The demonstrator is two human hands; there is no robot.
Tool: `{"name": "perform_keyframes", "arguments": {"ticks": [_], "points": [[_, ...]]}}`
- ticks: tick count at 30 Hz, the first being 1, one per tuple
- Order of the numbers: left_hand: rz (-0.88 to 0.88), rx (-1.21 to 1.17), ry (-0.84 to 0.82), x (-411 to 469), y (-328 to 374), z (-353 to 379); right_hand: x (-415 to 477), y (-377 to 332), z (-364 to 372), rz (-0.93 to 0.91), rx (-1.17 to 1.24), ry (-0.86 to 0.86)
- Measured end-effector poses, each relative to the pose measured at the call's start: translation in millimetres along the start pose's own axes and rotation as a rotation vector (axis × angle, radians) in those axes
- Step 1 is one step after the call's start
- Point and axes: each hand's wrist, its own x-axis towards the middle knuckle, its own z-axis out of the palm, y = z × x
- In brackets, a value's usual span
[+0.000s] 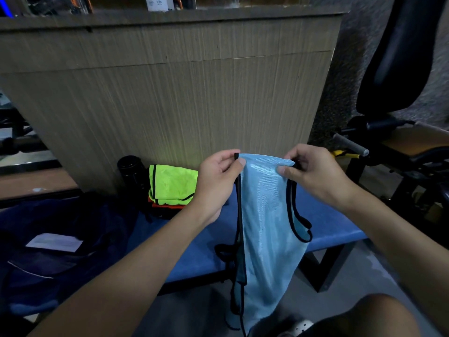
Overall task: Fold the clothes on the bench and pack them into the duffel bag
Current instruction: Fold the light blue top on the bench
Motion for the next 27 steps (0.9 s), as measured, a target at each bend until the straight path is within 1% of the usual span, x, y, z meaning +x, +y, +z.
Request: {"name": "perform_keyframes", "arguments": {"ticks": [3,7,10,13,16,18,20,22,23,25,27], "points": [[0.006,-0.040,-0.015,1,2,1,0,-1,-2,-0.004,-0.034,-0.022],[-0.013,-0.100,-0.048,-3,1,4,-1,-5,-3,-0.016,-0.016,-0.003],[0.002,-0.064,-0.039,-5,0,4,1,1,-5,-0.022,-0.102,-0.015],[0.059,0.015,-0.071,-5,2,5,2,-1,-7,-0.057,-0.246,-0.134],[0.083,0.056,-0.143,-6,7,8,3,-7,-6,-0.054,-0.268,-0.237],[0.087,0.051,-0.144,-6,6,11,2,-11,-3,-0.116,-0.337,-0.215],[0.067,0.033,-0.087,-7,-2,15,1,-12,3,-0.190,-0.407,-0.137],[0.016,0.039,-0.054,-13,-16,19,1,-15,7,-0.181,-0.370,-0.089],[-0.005,0.047,-0.071,-17,-24,20,0,-16,7,-0.179,-0.361,-0.074],[-0.009,0.077,-0.081,-24,-36,20,1,-13,6,-0.179,-0.387,-0.056],[0.001,0.090,-0.066,-23,-39,19,1,-10,2,-0.139,-0.435,-0.071]]}}
